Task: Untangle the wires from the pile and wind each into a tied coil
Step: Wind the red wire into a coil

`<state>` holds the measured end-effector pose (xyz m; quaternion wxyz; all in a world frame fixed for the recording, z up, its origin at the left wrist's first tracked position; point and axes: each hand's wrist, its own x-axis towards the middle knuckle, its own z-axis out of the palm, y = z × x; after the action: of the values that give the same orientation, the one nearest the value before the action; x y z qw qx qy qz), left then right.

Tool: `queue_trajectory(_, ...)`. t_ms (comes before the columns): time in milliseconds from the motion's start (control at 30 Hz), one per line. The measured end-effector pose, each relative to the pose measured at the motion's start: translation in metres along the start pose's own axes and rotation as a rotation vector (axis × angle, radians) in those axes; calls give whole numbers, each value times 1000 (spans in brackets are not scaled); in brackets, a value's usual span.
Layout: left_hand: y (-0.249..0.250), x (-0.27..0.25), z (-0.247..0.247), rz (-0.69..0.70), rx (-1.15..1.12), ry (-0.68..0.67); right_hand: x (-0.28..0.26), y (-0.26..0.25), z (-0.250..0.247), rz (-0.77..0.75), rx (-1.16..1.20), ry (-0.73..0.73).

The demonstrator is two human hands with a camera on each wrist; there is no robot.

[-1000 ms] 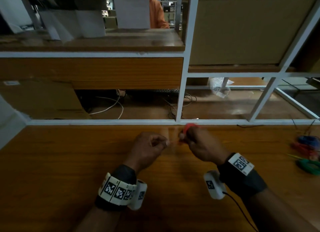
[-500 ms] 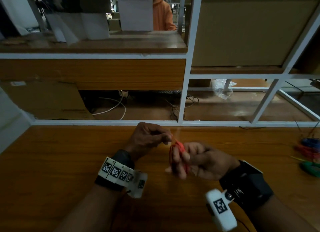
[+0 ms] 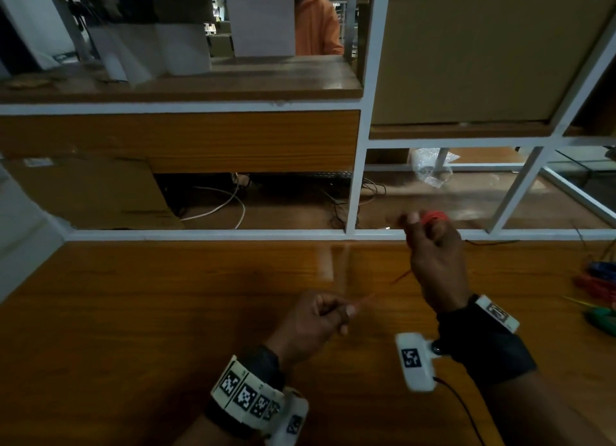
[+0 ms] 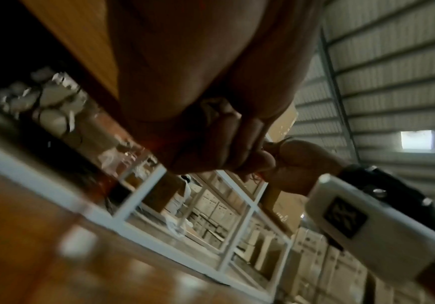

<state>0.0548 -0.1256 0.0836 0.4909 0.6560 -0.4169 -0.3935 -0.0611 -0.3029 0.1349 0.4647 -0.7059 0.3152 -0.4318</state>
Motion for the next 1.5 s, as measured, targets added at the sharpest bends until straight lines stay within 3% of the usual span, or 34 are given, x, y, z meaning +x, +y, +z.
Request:
queue_trajectory(133,-1,6,-39,67,308,199,-9,25,-4,4,-486,-493)
queue_trajectory(233,12,13,-61,169,413,260,-22,39,0,137,-577,-828)
queue_trajectory(300,24,17,-69,238,437,232,-29,36,0,220,-483,-1006)
queue_trajectory(400,35,26,-73,310,415,196,-40,29,2,328,-98,-1250)
queue_trajectory(533,38,37,-70,355,232,146,-53,19,6,298,394,-1466)
queue_trajectory(600,35,39,-62,337,115,167,-53,12,7,319,656,-1441)
queue_trajectory(667,28,38,-55,275,24,233,-47,3,5,339,891,-1290)
queue_trajectory(767,10,32,-42,152,-53,243,-35,-11,1,400,1192,-890)
queue_trajectory(833,-1,26,-27,77,-75,213,-28,-19,0,409,1213,-592)
queue_trajectory(933,-13,19,-6,41,21,210,-11,-18,4,254,937,-339)
queue_trajectory(1067,-20,12,5,66,144,265,17,21,5,-106,-99,-116)
queue_trajectory(1133,-18,12,-1,53,208,279,22,39,1,-122,-405,-264)
queue_trajectory(1200,-14,12,-16,26,319,284,14,50,-3,-34,-537,-545)
queue_trajectory(1300,-2,12,-40,120,484,275,-7,52,-7,121,-634,-921)
queue_trajectory(1400,10,16,-52,202,600,197,-26,48,-8,354,-416,-1277)
queue_trajectory(1500,17,29,-62,222,477,141,-38,43,-7,348,37,-1492)
